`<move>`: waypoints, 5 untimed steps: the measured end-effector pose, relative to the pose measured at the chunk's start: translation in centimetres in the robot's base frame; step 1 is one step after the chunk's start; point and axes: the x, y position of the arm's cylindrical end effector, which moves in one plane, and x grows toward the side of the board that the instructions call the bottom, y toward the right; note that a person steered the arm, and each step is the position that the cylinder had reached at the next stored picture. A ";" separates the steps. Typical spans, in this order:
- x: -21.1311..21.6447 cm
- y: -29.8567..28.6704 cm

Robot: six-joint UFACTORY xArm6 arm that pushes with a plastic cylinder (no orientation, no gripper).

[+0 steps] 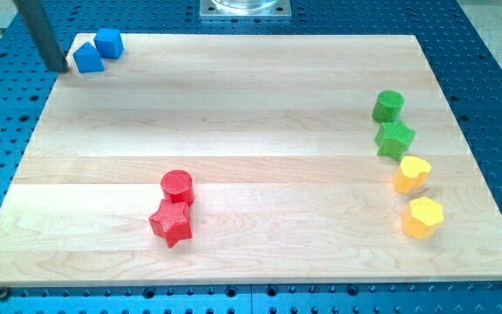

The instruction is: Place the blue blocks vertically to the red blocks

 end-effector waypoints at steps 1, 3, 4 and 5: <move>-4.8 2.2; 4.6 12.6; 10.9 16.0; 14.4 18.2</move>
